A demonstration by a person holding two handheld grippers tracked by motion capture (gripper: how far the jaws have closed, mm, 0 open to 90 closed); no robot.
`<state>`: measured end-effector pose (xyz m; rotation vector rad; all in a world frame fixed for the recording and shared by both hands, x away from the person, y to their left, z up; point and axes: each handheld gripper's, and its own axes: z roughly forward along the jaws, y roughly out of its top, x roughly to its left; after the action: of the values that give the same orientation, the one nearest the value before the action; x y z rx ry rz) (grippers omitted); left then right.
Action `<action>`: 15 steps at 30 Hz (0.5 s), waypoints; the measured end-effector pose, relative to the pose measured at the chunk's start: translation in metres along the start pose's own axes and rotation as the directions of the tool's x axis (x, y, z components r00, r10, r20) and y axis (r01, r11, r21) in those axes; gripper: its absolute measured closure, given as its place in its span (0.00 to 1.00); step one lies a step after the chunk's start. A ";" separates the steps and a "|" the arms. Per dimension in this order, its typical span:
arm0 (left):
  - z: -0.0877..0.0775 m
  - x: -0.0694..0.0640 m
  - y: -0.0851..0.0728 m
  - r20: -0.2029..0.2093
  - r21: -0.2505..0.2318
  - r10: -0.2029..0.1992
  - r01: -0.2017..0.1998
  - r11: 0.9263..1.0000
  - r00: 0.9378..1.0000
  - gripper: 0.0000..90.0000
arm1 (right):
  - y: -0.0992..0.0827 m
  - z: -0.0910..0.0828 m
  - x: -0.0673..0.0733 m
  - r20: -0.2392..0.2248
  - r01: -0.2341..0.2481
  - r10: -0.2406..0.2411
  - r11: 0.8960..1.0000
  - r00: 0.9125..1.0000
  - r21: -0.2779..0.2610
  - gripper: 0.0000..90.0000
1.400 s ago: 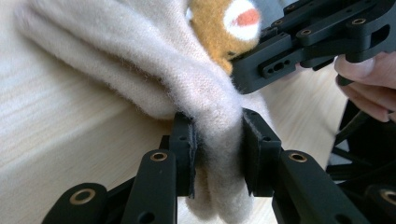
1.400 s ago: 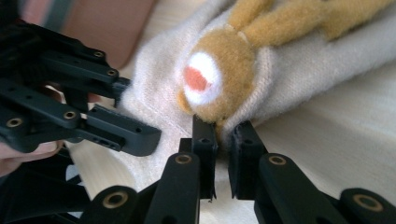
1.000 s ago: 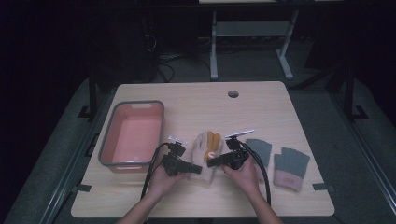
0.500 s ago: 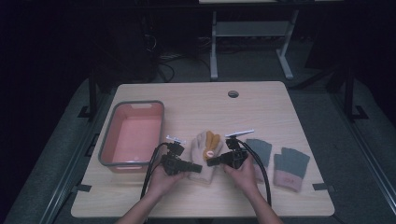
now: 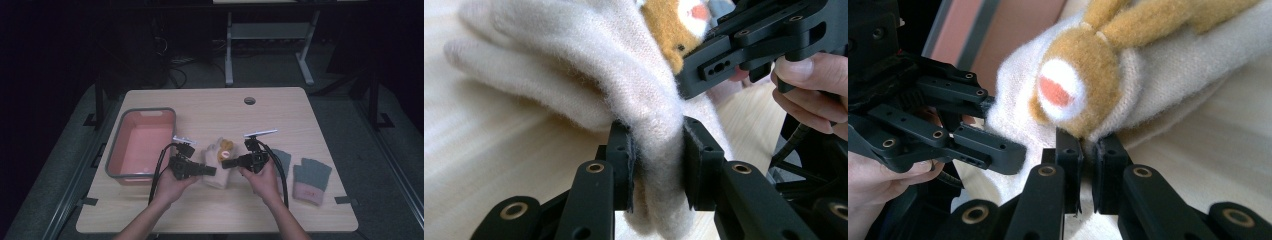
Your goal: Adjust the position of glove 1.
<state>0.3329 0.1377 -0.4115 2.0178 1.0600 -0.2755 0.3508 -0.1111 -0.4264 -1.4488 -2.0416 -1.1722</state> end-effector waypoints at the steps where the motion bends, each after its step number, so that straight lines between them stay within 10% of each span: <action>1: -0.002 0.000 0.002 0.000 -0.003 0.005 -0.005 1.000 1.000 0.77 | 0.002 -0.002 0.002 -0.002 0.003 -0.003 1.000 1.000 -0.006 0.93; 15: -0.034 -0.003 0.024 -0.010 -0.056 0.023 -0.023 0.998 1.000 0.77 | 0.030 -0.012 0.029 -0.013 0.048 -0.048 0.998 0.999 -0.042 0.93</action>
<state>0.3434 0.1543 -0.3744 1.9816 1.0384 -0.2226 0.3644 -0.0996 -0.3866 -1.4140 -2.0648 -1.2480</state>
